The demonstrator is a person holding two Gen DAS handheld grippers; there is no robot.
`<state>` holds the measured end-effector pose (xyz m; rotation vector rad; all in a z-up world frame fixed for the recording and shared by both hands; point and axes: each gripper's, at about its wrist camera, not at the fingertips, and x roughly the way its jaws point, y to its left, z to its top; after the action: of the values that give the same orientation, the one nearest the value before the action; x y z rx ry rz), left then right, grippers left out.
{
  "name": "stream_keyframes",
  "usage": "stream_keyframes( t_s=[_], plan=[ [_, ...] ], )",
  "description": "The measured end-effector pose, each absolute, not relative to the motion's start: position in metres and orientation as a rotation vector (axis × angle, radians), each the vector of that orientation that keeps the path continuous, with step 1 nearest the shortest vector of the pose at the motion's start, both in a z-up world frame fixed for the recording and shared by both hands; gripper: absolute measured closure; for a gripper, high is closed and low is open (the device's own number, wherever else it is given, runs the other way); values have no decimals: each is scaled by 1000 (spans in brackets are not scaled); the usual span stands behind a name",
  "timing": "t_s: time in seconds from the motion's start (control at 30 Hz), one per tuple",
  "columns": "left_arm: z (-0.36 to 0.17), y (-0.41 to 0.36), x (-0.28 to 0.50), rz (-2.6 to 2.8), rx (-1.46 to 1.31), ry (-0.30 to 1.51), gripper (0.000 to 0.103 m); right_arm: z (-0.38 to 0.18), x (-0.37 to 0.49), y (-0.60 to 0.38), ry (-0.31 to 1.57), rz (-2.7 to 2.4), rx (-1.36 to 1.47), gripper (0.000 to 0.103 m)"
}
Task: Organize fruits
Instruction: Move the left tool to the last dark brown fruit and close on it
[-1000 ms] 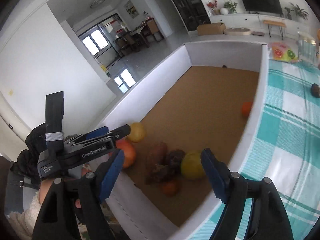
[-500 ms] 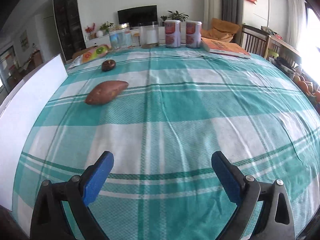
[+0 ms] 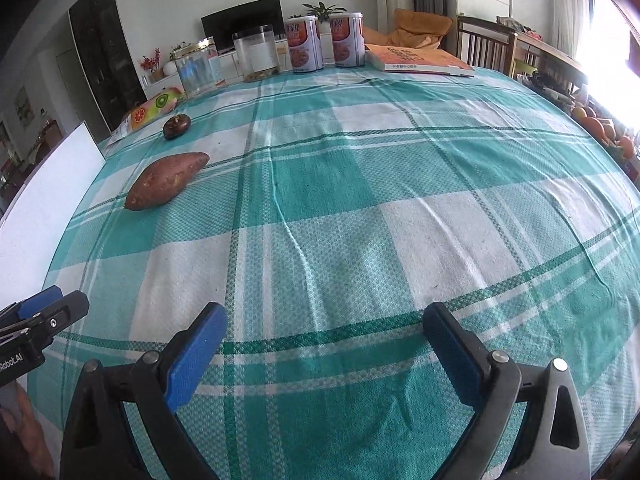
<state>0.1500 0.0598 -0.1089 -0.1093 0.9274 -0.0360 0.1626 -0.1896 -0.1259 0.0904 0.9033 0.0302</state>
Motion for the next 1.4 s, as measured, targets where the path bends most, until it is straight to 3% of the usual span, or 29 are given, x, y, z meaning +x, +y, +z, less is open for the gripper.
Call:
stream_keyframes(
  t_s=[0.53, 0.87, 1.4],
  plan=[
    [-110, 56, 237, 56, -96, 919, 20, -126, 163, -188, 912, 39, 86, 0],
    [-99, 15, 231, -118, -42, 911, 20, -127, 162, -187, 911, 39, 87, 0],
    [-83, 81, 231, -40, -159, 915, 20, -127, 163, -187, 913, 38, 84, 0]
  ],
)
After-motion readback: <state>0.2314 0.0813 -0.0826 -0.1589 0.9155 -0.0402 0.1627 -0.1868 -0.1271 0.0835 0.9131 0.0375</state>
